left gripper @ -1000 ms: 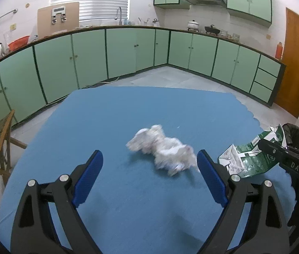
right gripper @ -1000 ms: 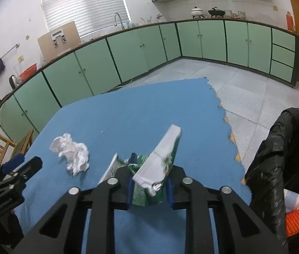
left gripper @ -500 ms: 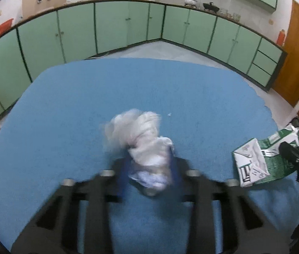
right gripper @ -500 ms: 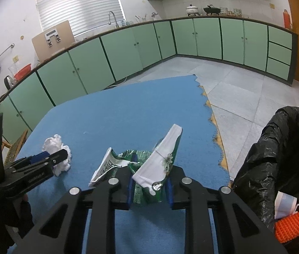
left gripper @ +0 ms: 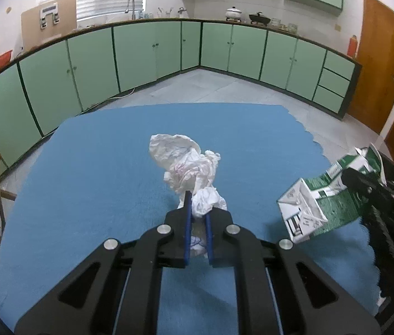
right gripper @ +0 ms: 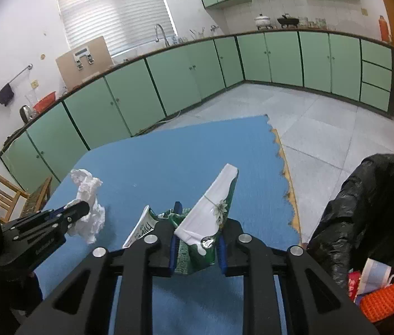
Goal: Collect trash
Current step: 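Carry the tissue and green packet over the bin with both tools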
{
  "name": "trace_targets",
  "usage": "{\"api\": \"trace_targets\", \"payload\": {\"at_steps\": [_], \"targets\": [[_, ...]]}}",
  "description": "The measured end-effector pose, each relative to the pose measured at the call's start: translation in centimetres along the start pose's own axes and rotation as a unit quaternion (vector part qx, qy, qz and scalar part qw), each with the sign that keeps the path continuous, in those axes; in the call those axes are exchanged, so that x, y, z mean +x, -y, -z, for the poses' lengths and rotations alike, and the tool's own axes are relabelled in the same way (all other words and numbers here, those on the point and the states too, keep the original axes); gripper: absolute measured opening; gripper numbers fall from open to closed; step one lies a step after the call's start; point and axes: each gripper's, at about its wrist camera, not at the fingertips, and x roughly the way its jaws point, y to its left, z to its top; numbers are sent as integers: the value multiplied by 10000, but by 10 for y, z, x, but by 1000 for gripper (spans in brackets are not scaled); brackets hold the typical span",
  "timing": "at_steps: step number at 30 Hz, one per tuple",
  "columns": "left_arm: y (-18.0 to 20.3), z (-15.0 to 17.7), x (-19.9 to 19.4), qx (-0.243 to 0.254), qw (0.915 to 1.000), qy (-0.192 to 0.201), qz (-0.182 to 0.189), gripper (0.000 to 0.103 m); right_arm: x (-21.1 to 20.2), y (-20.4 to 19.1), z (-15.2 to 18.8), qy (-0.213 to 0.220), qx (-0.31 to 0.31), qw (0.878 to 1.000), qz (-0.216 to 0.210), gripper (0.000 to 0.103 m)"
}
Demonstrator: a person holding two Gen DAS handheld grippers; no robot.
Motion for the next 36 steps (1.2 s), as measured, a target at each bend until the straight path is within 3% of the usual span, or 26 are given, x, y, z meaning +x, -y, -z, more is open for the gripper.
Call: {"api": "trace_targets", "payload": {"at_steps": [18, 36], "targets": [[32, -8, -85, 20, 9985, 517, 182, 7, -92, -10, -19, 477, -366, 9981, 130, 21], [109, 5, -129, 238, 9944, 781, 674, 7, -183, 32, -20, 1026, -376, 9924, 559, 21]]}}
